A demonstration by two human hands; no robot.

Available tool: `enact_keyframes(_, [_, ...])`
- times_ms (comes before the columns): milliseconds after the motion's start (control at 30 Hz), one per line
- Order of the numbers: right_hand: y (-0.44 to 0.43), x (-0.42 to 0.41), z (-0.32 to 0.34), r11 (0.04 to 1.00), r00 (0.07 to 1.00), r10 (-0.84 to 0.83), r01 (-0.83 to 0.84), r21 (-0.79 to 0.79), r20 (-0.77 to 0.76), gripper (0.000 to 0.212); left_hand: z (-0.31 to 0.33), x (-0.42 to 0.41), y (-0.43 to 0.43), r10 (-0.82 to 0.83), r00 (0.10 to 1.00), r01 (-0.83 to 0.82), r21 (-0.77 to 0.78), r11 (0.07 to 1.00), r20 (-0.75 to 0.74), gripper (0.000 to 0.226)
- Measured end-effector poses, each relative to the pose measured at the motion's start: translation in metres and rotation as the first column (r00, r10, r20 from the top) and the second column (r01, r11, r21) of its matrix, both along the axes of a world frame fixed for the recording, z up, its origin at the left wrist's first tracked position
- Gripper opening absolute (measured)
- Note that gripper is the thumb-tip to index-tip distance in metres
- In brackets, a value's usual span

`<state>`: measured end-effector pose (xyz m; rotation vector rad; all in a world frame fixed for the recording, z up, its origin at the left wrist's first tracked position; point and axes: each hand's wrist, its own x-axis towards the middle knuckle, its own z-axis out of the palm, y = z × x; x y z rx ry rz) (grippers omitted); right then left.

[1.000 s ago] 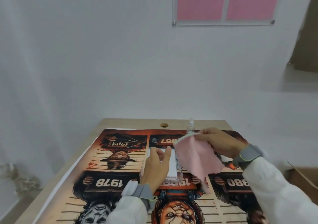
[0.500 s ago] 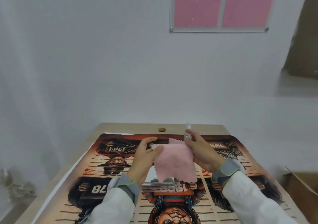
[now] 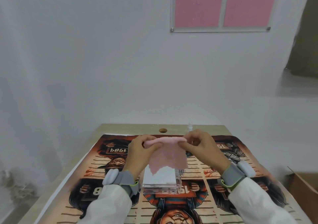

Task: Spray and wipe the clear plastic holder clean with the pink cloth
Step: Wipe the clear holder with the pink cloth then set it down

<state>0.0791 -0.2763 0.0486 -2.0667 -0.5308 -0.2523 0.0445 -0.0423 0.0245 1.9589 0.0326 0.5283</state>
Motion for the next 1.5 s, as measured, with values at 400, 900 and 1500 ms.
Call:
enact_keyframes(400, [0.03,0.016,-0.059,0.605,0.725,0.274,0.381,0.699,-0.632,0.034,-0.027,0.024,0.02,0.177,0.92,-0.135,0.14,0.981,-0.349,0.045])
enact_keyframes(900, [0.046,0.0,-0.11,0.285,0.702,0.23,0.614,0.737,-0.674,0.07,-0.076,0.007,0.002,0.206,0.839,-0.259,-0.037,0.965,-0.504,0.023])
enact_keyframes(1500, [0.079,0.003,-0.063,0.976,0.936,-0.19,0.214,0.05,-0.295,0.036,-0.072,0.001,-0.031,0.247,0.92,-0.348,-0.344,0.872,-0.304,0.042])
